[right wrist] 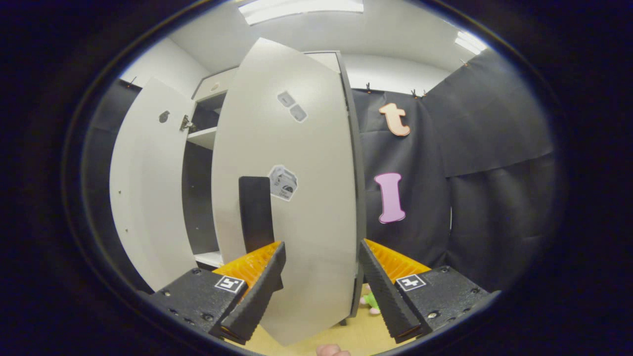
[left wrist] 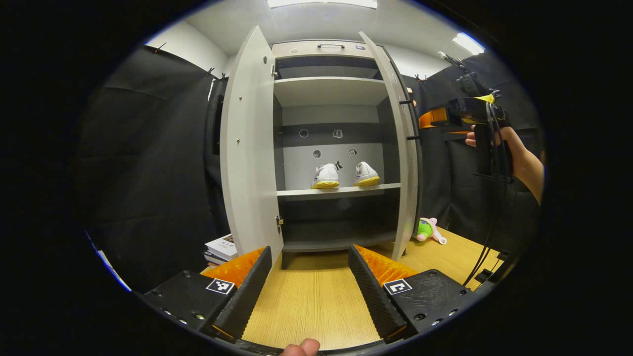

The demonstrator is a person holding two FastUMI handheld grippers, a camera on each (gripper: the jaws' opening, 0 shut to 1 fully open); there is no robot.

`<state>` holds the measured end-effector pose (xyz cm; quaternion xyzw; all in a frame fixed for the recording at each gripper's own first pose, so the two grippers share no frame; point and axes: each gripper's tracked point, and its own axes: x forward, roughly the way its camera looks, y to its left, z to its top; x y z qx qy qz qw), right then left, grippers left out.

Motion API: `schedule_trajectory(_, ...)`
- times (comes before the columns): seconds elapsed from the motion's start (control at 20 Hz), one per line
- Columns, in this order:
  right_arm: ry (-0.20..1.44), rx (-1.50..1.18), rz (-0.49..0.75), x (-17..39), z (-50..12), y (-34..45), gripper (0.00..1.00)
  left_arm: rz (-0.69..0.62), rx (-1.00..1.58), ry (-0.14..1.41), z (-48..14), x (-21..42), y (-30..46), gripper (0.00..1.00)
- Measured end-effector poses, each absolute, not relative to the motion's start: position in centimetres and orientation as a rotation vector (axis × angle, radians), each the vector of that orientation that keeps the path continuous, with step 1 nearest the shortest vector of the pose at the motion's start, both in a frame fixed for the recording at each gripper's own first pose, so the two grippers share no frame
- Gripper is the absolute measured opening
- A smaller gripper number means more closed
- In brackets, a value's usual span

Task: Grab one shoe with the right hand and put it into the shoe cabinet, grab the other shoe with the left hand and put it into the shoe cabinet; then close the right door with the right hand and the left door with the left hand.

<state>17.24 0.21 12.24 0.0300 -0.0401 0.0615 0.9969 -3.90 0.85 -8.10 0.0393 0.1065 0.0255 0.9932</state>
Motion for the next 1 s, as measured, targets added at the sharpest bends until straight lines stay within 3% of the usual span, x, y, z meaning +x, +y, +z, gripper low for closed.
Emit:
schedule_trajectory(0.15,-0.102,0.059,0.123,18.3,13.5,1.4,0.96,0.074,0.083,0.211,-7.9,-4.2,1.9,0.93)
schedule_trajectory(0.35,-0.137,0.058,0.162,15.6,13.9,2.7,0.92,0.147,0.072,0.209,-7.2,-4.9,5.0,0.93)
schedule_trajectory(0.4,-0.127,0.05,0.17,14.5,13.1,2.9,0.96,0.17,0.067,0.208,-6.8,-5.1,6.1,0.95)
schedule_trajectory(0.45,-0.119,0.049,0.18,13.4,12.3,3.1,0.92,0.195,0.062,0.202,-6.4,-5.1,7.3,0.95)
schedule_trajectory(0.5,-0.108,0.053,0.189,12.1,11.1,3.3,1.0,0.217,0.059,0.198,-5.9,-5.2,8.6,0.95)
schedule_trajectory(0.55,-0.096,0.052,0.201,11.0,9.9,3.5,0.96,0.247,0.062,0.194,-5.5,-5.1,10.2,0.95)
schedule_trajectory(1.0,0.051,-0.024,0.227,3.7,-2.3,5.3,0.96,0.444,0.06,0.129,0.7,0.8,25.1,0.95)
